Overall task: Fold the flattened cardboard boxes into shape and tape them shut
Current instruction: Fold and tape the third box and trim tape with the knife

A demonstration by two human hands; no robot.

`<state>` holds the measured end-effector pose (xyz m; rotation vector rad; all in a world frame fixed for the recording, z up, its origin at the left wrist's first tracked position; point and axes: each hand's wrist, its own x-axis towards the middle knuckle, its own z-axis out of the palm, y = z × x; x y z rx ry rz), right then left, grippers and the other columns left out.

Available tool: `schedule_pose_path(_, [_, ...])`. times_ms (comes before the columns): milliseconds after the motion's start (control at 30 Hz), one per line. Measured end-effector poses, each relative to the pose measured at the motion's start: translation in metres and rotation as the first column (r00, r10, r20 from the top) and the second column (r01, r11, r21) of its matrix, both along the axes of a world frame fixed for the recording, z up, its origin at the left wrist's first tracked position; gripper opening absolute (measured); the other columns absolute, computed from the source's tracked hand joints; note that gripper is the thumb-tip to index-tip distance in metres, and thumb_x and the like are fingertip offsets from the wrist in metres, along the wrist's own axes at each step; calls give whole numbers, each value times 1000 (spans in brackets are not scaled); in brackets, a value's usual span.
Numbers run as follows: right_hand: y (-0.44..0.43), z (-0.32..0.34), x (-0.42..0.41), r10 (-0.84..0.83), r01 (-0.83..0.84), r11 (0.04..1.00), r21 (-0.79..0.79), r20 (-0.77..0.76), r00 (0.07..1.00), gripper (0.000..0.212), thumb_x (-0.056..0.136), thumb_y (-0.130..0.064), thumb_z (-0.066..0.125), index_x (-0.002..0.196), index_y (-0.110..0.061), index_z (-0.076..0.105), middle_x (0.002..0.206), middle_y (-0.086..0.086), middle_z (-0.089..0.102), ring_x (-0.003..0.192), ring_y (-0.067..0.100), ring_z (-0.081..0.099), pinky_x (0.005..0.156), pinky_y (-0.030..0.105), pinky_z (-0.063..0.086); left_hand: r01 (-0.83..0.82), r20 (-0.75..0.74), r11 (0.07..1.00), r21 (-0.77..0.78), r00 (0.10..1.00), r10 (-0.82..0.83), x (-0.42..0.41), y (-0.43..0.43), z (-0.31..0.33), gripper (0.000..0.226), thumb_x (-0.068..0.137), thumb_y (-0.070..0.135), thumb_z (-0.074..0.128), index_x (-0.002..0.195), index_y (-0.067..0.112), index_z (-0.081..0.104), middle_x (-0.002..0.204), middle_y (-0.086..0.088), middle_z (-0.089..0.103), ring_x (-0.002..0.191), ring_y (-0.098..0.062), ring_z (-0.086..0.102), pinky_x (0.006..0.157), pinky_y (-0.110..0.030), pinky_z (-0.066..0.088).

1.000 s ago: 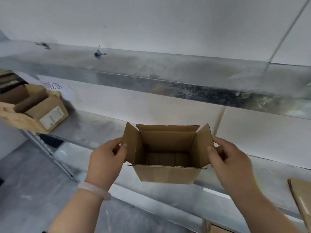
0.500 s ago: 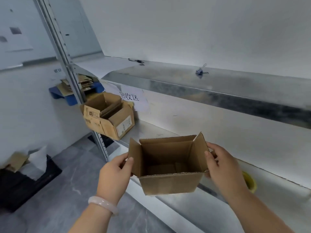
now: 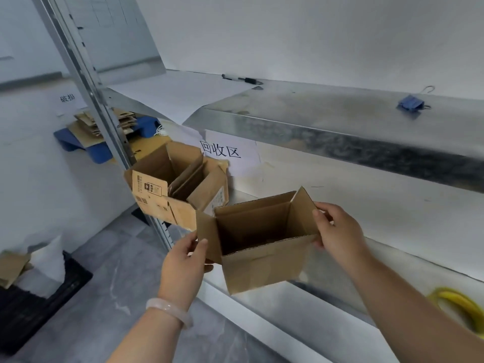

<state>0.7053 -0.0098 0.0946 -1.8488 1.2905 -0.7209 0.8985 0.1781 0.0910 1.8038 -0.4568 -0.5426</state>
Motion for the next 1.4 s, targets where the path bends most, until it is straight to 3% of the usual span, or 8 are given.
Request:
schedule_pose_path(267, [-42,16,64,-63,24,968,250,151,987,34,103,-35,41,130,-20,55,93,11,65,80,25,69,73,38,61,-19,-186,999,-30,982,13,44,-33,12,35,97,21,55,131,24,48,108,-4,64,89,-24,70,75,-40,61])
schedule_pose_path(467, [-25,-13,93,-19,-54,958,283,252,968,71,91,-50,59,152,-31,30,141,-5,49,102,11,66,81,25,57,189,-435,982,-16,883,-177,63,-32,8,38,87,35,65,119,26,46,108,-8,63,84,-28,72,80,-49,58])
schedule_pose_path(633, [0,-39,114,-131,22,920,392,253,959,123,40,-99,56,148,-50,22,154,-7,35,131,22,49,108,53,42,469,-84,873,135,883,-461,103,-22,11,54,72,70,48,99,26,64,99,3,70,86,-13,70,79,-40,59])
schedule_pose_path(800, [13,-32,141,-309,86,835,543,334,890,65,89,-71,39,145,-40,29,134,-9,39,126,21,43,112,54,34,442,125,897,2,890,-439,158,-16,18,42,90,54,47,70,26,72,72,-5,69,69,-20,66,70,-38,56])
schedule_pose_path(967, [16,-39,154,-476,195,787,585,376,795,63,93,-69,35,150,-44,24,153,-6,34,139,26,35,108,57,37,385,369,923,2,858,-359,192,-40,22,16,95,25,54,96,38,63,87,18,65,87,7,58,75,-20,45])
schedule_pose_path(1067, [24,-44,155,-507,207,779,592,400,764,61,93,-67,39,148,-42,28,144,-6,40,128,25,43,99,53,45,594,361,788,163,707,-608,195,-68,22,30,96,32,53,124,43,53,115,32,55,102,22,49,84,-7,38])
schedule_pose_path(1167, [36,-48,150,-555,292,776,559,386,737,53,95,-57,44,141,-31,34,121,-9,49,109,19,49,91,44,49,763,209,597,249,560,-802,185,-87,17,47,97,39,49,143,38,38,132,25,48,118,10,45,96,-12,33])
schedule_pose_path(1400, [55,-48,151,-438,196,814,547,357,825,43,96,-59,41,133,-37,42,123,-15,52,116,16,53,81,31,53,731,385,633,256,524,-760,178,-76,8,35,98,35,47,133,34,52,105,34,52,93,24,48,72,7,35])
